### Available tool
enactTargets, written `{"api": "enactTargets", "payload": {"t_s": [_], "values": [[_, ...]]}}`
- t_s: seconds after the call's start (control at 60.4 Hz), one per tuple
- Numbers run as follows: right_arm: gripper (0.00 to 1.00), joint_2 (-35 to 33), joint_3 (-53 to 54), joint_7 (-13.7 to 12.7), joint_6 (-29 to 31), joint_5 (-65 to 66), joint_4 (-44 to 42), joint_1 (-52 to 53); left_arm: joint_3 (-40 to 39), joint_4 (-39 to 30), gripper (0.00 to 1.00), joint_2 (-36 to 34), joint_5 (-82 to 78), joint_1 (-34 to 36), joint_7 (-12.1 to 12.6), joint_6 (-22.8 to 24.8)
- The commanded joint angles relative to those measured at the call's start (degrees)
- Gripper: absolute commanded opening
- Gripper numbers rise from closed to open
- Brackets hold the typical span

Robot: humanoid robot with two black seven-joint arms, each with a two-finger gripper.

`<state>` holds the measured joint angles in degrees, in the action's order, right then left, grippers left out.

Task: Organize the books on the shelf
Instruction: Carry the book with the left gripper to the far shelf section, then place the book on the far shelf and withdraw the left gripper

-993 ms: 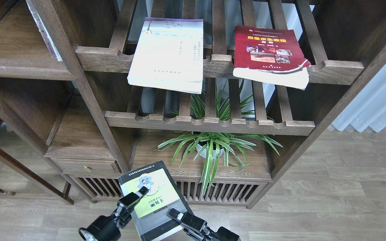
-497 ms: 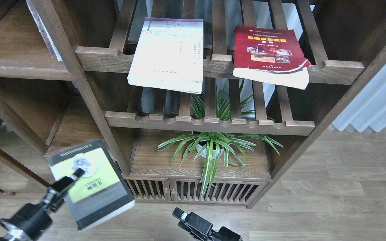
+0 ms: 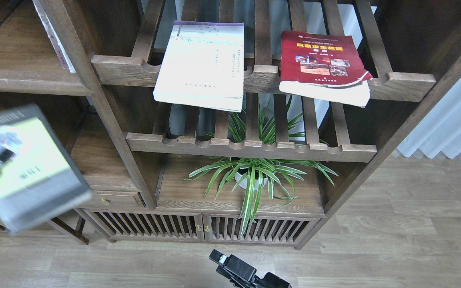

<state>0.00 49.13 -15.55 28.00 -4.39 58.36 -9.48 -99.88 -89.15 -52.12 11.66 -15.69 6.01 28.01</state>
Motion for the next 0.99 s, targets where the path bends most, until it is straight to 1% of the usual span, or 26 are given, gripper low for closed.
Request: {"api": "enactTargets", "payload": {"t_s": [0.0, 0.066, 0.132, 0.182, 0.215, 0.248, 0.265, 0.281, 0.315, 0.464, 0.53, 0.679, 0.844, 0.977], "values": [[0.94, 0.0, 0.0, 0.0, 0.0, 0.0, 0.0, 0.0, -2.7, 1.0, 0.06, -0.8, -5.0, 6.4, 2.4, 0.0], [0.94, 0.0, 0.0, 0.0, 0.0, 0.0, 0.0, 0.0, -2.8, 1.9, 0.06, -0.8, -8.6, 10.0, 3.0, 0.0], [0.94, 0.0, 0.1, 0.0, 0.0, 0.0, 0.0, 0.0, -3.4, 3.1, 0.06, -0.4, -14.7, 15.1, 3.1, 0.0], [0.94, 0.0, 0.1, 0.0, 0.0, 0.0, 0.0, 0.0, -4.1, 3.6, 0.06, -0.1, -17.7, 17.5, 3.1, 0.0], [0.94, 0.0, 0.4, 0.0, 0.0, 0.0, 0.0, 0.0, -5.3, 3.9, 0.06, 0.6, -22.3, 21.1, 3.1, 0.0], [0.94, 0.0, 0.6, 0.0, 0.0, 0.0, 0.0, 0.0, -5.4, 4.0, 0.06, 1.1, -24.0, 22.7, 3.1, 0.0], [0.94, 0.0, 0.7, 0.0, 0.0, 0.0, 0.0, 0.0, -5.4, 4.1, 0.06, 1.6, -25.3, 23.8, 3.1, 0.0], [0.94, 0.0, 0.8, 0.0, 0.0, 0.0, 0.1, 0.0, -5.3, 4.8, 0.07, 3.8, -30.2, 28.7, 3.1, 0.0], [0.94, 0.0, 0.9, 0.0, 0.0, 0.0, 0.1, 0.0, -5.0, 5.4, 0.07, 4.8, -32.9, 31.5, 3.1, 0.0], [0.94, 0.0, 1.1, 0.0, 0.0, -0.1, 0.1, 0.0, -4.0, 9.3, 0.07, 9.4, -41.8, 40.4, 3.1, 0.0], [0.94, 0.0, 1.2, 0.0, 0.0, -0.1, 0.2, 0.0, -3.5, 11.4, 0.07, 13.0, -46.6, 45.1, 3.2, 0.0], [0.94, 0.0, 1.3, 0.0, 0.0, -0.1, 0.2, 0.0, -2.6, 14.4, 0.07, 18.4, -52.6, 51.4, 3.3, 0.0], [0.94, 0.0, 1.3, 0.0, 0.0, -0.1, 0.2, 0.0, -1.0, 17.3, 0.07, 20.2, -56.1, 56.6, 3.2, 0.0], [0.94, 0.0, 1.7, 0.0, 0.0, -0.1, 0.2, 0.0, 3.1, 20.2, 0.07, 20.9, -56.8, 61.7, 3.2, 0.0]]}}
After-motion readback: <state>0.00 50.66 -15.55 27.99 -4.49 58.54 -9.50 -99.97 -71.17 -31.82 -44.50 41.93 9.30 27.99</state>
